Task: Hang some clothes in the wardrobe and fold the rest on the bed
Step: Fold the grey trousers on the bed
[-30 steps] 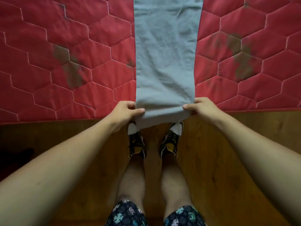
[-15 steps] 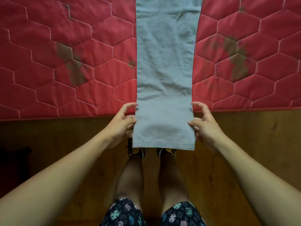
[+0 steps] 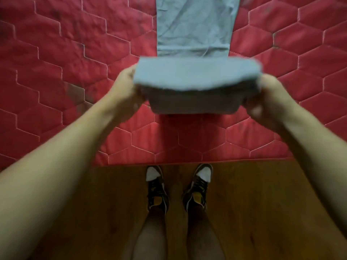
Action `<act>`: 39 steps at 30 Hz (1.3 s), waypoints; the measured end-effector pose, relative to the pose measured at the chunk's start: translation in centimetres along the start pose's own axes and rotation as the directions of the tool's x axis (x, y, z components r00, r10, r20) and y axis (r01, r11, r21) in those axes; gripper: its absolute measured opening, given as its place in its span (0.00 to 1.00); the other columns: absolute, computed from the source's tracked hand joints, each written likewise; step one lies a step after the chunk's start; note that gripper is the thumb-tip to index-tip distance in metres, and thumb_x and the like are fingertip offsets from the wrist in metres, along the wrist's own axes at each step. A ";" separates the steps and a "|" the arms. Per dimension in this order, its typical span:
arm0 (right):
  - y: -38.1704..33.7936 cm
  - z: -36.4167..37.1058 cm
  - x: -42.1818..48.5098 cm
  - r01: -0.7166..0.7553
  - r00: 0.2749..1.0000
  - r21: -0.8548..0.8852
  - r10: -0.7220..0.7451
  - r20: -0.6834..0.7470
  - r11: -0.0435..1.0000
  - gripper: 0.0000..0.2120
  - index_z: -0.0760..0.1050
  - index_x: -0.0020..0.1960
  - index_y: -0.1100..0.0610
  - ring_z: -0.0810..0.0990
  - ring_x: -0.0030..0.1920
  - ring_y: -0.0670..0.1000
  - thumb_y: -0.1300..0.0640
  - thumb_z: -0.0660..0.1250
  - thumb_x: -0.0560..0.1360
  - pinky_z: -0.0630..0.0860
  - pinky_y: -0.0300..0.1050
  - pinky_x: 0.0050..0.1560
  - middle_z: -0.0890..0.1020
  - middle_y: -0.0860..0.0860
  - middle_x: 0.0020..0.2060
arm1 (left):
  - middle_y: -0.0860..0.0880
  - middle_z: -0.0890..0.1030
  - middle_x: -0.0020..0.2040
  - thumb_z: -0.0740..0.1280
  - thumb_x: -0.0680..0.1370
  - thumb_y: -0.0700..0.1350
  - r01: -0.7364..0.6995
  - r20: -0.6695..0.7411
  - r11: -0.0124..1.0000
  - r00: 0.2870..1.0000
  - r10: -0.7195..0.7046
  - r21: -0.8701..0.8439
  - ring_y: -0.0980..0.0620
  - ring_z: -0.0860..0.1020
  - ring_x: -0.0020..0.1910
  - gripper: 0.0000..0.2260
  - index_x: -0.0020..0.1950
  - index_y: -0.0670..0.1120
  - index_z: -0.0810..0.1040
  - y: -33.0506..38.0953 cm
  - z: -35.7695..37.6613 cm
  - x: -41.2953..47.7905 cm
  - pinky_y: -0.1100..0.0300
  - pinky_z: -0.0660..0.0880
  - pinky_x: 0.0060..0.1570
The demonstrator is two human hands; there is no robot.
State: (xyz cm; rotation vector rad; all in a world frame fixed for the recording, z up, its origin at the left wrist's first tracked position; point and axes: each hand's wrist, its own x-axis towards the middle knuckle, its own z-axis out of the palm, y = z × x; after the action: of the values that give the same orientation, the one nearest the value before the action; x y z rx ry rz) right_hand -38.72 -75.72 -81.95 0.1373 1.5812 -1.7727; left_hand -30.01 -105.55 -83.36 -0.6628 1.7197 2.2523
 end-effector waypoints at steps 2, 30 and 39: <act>0.7 0.1 3.7 -0.140 0.989 0.015 0.140 -0.035 0.990 0.22 0.83 0.60 0.54 0.82 0.58 0.54 0.39 0.65 0.78 0.78 0.52 0.60 0.84 0.53 0.56 | 0.42 0.80 0.65 0.60 0.85 0.51 0.142 0.086 0.985 0.987 -0.134 -0.099 0.45 0.80 0.63 0.18 0.70 0.42 0.76 -1.1 0.4 3.5 0.48 0.79 0.57; 6.0 2.4 7.6 -0.469 0.841 0.106 0.480 -0.250 0.877 0.09 0.79 0.59 0.63 0.86 0.46 0.57 0.65 0.65 0.80 0.82 0.51 0.52 0.86 0.59 0.50 | 0.45 0.84 0.58 0.63 0.83 0.36 0.393 -0.175 0.917 0.901 -0.398 -0.062 0.48 0.83 0.56 0.11 0.62 0.47 0.78 -6.9 1.4 5.8 0.53 0.79 0.57; -10.6 3.4 16.2 -0.122 0.966 0.043 0.128 -0.226 0.992 0.07 0.82 0.53 0.59 0.86 0.44 0.56 0.64 0.66 0.79 0.84 0.52 0.46 0.86 0.58 0.47 | 0.42 0.84 0.56 0.62 0.83 0.36 0.120 -0.102 0.987 0.986 -0.131 -0.104 0.43 0.83 0.52 0.10 0.62 0.45 0.77 8.3 -0.4 16.5 0.46 0.82 0.51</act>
State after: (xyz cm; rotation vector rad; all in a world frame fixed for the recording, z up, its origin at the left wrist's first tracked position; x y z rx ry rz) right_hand -55.18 -86.41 -81.18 0.4607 1.6677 -1.7300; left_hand -47.97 -109.73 -84.33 -0.9052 1.5736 2.2622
